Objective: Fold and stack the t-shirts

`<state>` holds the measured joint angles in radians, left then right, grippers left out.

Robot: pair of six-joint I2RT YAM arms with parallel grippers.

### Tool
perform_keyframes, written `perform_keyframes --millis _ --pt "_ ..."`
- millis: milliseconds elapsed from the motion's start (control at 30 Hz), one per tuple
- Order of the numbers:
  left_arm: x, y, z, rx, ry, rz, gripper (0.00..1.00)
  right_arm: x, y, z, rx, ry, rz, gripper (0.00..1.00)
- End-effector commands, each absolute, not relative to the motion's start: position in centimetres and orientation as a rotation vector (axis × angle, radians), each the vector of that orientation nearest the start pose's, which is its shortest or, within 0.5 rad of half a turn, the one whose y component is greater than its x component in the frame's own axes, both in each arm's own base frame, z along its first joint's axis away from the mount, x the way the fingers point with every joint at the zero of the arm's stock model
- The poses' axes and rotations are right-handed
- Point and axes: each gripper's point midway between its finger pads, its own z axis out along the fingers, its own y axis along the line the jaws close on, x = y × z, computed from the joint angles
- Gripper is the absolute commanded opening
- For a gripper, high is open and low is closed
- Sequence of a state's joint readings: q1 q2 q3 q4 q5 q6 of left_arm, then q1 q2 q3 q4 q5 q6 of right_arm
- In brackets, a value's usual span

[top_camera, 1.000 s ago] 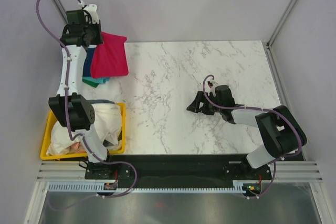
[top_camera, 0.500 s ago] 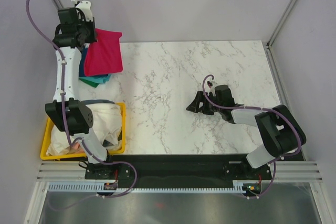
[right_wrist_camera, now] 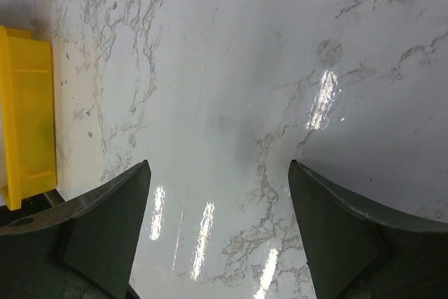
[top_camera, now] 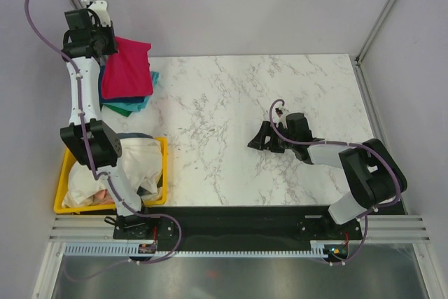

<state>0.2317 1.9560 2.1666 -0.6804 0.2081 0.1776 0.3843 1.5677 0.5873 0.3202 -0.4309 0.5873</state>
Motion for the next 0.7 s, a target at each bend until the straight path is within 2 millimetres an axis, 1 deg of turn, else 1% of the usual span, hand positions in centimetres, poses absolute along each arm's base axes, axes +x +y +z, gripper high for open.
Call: perform_keyframes --millis 0,33,67,100,167,200,267,300,333,367,400,433,467,500,533,567,600,633,667 --pt "56.0 11.0 32.2 0.138 1.978 0.050 0.02 30.2 22.6 4.3 -0.034 2.353 0.994 0.88" --pt "56.3 11.3 31.8 0.131 1.984 0.041 0.02 30.2 22.5 4.2 -0.035 2.354 0.993 0.88" --pt "57.0 11.8 30.1 0.119 2.010 0.031 0.02 30.2 22.6 4.2 -0.033 2.355 0.994 0.88" --pt "57.4 12.6 30.4 0.109 1.999 0.038 0.02 30.2 22.6 4.3 -0.036 2.353 0.995 0.88" --pt "58.1 13.7 29.7 0.083 2.001 0.039 0.02 30.3 22.6 4.3 -0.035 2.353 0.996 0.88" --pt "58.8 14.6 29.4 0.064 1.995 0.042 0.02 30.3 22.6 4.3 -0.035 2.352 0.996 0.88" --pt "59.5 15.6 29.3 0.050 1.982 0.052 0.02 30.3 22.7 4.3 -0.035 2.352 1.000 0.88" --pt "60.2 16.6 28.9 0.036 1.971 0.059 0.02 30.3 22.7 4.2 -0.035 2.355 1.001 0.88" --pt "60.6 17.1 28.9 0.028 1.957 0.062 0.02 30.3 22.7 4.1 -0.033 2.359 1.003 0.88" --pt "60.9 17.6 28.5 0.020 1.952 0.069 0.04 30.3 22.8 4.2 -0.033 2.358 1.006 0.88" --pt "61.4 18.6 28.7 0.013 1.925 0.088 0.07 30.3 22.8 4.1 -0.035 2.359 1.007 0.88" --pt "61.9 19.6 27.2 0.000 1.933 0.099 0.10 30.4 22.8 4.1 -0.034 2.361 1.006 0.88" --pt "62.1 20.8 26.6 -0.037 1.931 0.132 0.15 30.4 22.9 4.1 -0.038 2.363 1.010 0.88" --pt "62.4 22.6 26.7 -0.087 1.900 0.151 0.23 30.4 22.9 4.1 -0.034 2.365 1.010 0.88" --pt "62.7 23.7 25.3 -0.123 1.910 0.160 0.30 30.5 22.9 4.0 -0.034 2.365 1.010 0.88" --pt "62.5 25.2 25.2 -0.176 1.901 0.193 0.40 30.5 22.9 4.0 -0.034 2.366 1.011 0.88" --pt "62.2 26.2 25.1 -0.222 1.894 0.201 0.56 30.5 23.0 4.0 -0.034 2.368 1.012 0.88" --pt "62.0 26.7 25.0 -0.250 1.894 0.209 0.62 30.7 23.0 4.1 -0.035 2.362 1.014 0.88" --pt "61.8 26.9 25.3 -0.265 1.890 0.205 0.73 30.7 23.1 4.0 -0.035 2.364 1.016 0.88"
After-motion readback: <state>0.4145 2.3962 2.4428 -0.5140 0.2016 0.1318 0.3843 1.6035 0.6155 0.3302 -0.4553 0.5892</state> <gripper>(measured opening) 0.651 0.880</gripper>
